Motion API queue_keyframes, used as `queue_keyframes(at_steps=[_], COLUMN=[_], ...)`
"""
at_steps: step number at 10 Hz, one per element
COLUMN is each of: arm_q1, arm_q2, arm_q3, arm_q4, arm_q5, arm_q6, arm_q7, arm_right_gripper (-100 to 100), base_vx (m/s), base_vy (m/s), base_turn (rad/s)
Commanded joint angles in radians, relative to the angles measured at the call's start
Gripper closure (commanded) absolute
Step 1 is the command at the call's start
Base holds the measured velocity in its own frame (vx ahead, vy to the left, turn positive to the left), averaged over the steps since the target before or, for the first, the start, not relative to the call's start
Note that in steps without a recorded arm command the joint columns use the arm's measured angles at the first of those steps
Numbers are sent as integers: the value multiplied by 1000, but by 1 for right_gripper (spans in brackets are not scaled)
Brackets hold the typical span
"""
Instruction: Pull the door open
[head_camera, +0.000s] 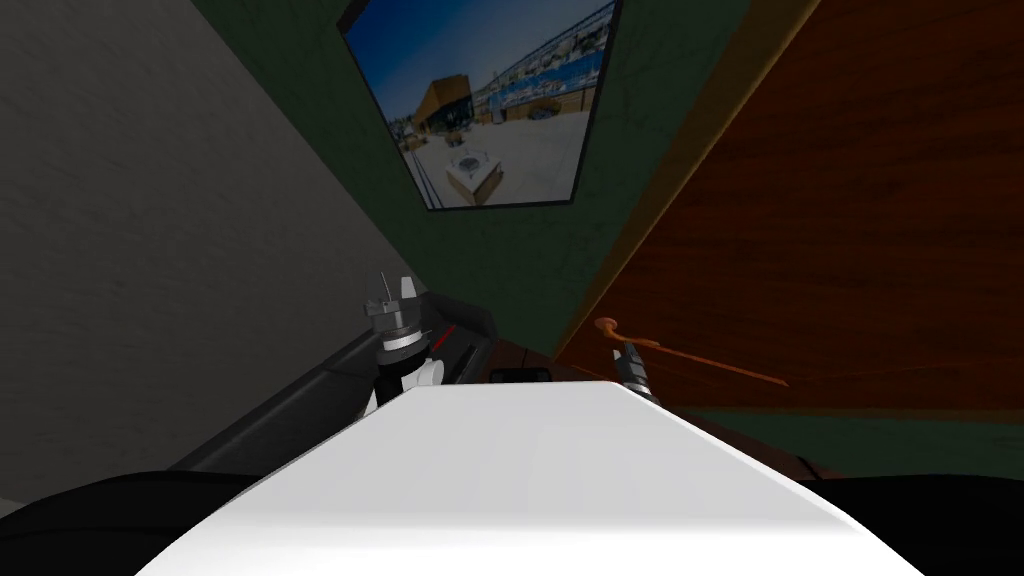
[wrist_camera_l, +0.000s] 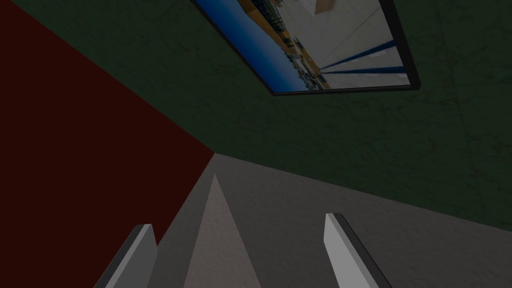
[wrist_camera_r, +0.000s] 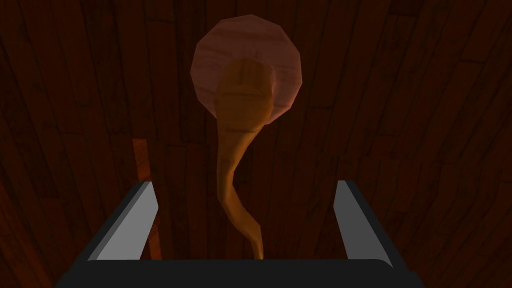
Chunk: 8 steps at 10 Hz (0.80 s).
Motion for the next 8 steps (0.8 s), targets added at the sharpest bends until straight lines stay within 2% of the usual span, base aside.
queue_keyframes(at_steps=[1, 3, 4, 5, 8], arm_q1=[-24, -41, -32, -32, -32], arm_q2=[-13, -21, -17, -17, -17], arm_q3=[-26, -44, -38, -38, -38], arm_q4=[32, 58, 43, 43, 43], arm_q5=[-5, -7, -6, -6, -6], arm_q6=[14, 22, 20, 20, 20], arm_q7=[-27, -46, -35, -35, -35], arm_right_gripper=[-100, -100, -100, 100, 100], base_vx=[154, 135, 55, -5, -15], base_vy=[-20, -8, -7, 1, 1], base_turn=[101, 67, 16, -12, 4])
